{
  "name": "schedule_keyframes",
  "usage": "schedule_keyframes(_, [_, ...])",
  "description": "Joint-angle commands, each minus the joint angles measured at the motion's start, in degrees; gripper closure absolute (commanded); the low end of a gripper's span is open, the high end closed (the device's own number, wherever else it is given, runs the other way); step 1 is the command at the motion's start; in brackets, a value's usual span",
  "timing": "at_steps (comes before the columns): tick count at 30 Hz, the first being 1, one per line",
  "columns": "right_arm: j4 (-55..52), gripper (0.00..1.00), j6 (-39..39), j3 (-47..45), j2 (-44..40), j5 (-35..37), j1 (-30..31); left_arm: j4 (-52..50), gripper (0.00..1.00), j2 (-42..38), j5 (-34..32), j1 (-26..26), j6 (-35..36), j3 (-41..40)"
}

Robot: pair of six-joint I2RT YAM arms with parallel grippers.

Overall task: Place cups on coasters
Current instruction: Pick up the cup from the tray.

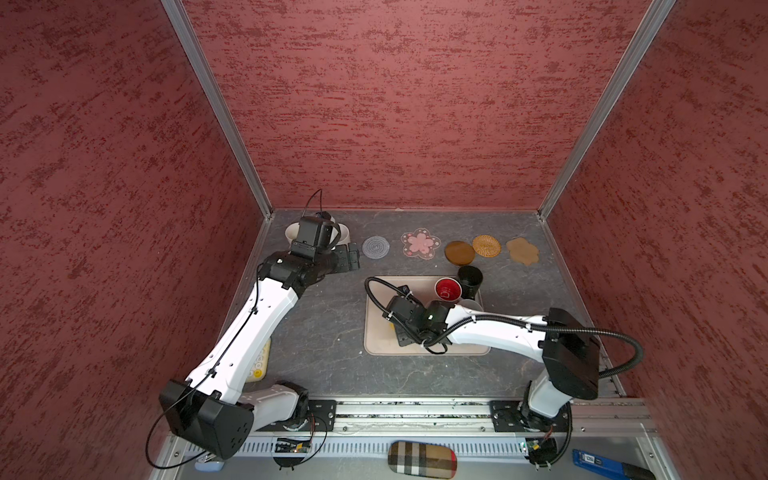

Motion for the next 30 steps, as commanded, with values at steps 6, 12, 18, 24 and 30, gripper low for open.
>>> schedule_keyframes(6, [6.04,1.00,-4.13,2.28,-4.85,5.98,-0.30,-2.35,0.06,-0.67,-2.74,3.14,2.94,4.89])
schedule_keyframes(12, [7.99,1.00,-8.06,3.27,-5.00,5.24,-1.94,-2.14,0.06,0.71,-0.17,5.80,2.17,6.14])
schedule_keyframes(18, [9.87,1.00,-14.11,7.03,-2.40,1.40,-6.01,1.19,0.00,2.67,0.48,5.98,1.29,4.16])
schedule_keyframes(24, [11.37,1.00,-19.34,13.34,2.55,-2.74,-10.31,2.35,0.00,3.10,0.09,6.58,1.65,3.78])
schedule_keyframes(30, [11.31,1.00,-23.26,21.65,8.43,-7.45,-15.13,3.07,0.00,3.25,-2.04,7.35,1.49,2.78])
